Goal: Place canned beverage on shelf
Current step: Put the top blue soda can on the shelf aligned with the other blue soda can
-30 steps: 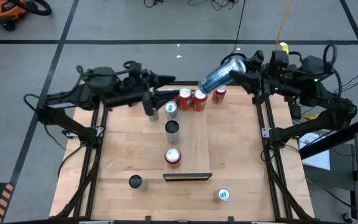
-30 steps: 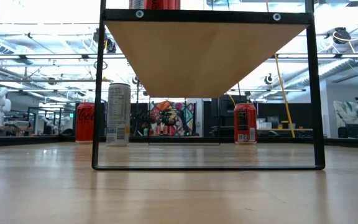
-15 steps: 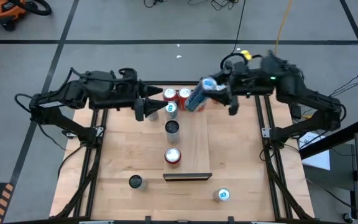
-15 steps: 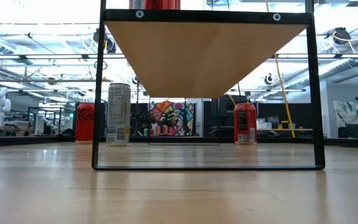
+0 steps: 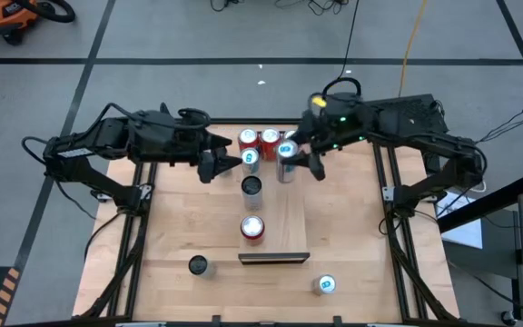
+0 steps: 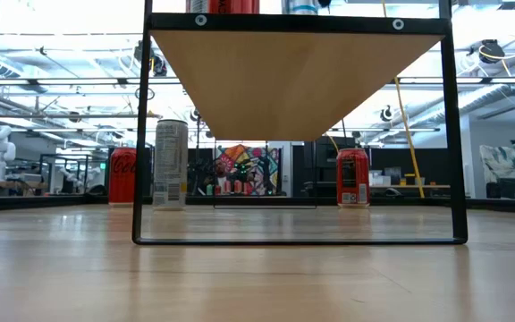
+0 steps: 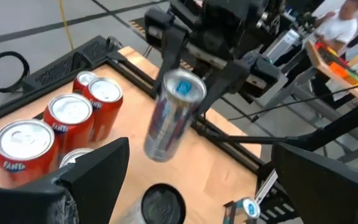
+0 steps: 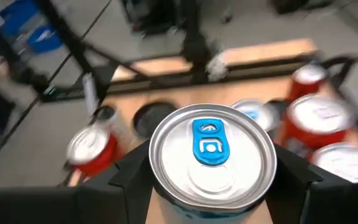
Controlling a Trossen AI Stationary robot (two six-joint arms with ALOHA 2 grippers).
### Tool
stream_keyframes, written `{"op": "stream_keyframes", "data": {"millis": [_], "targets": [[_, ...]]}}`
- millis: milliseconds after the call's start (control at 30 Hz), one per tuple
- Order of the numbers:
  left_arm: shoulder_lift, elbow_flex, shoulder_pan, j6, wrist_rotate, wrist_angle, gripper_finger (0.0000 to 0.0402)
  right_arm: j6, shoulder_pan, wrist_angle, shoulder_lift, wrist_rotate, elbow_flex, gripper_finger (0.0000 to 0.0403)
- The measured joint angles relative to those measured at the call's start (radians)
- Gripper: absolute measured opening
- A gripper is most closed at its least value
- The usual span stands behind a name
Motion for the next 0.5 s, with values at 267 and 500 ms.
{"op": "stream_keyframes", "data": {"millis": [267, 500], "targets": [[0.0, 0.0, 0.0, -0.026, 0.049, -0.022, 0.0395, -0.081, -0.018, 0.013, 0.059, -0.048, -0.007, 0.0212], [0.0, 0.0, 0.0, -0.026, 0.054, -0.024, 0.0395, -0.058, -0.031, 0.26, 0.023, -0.051, -0.203, 0.0212]]}}
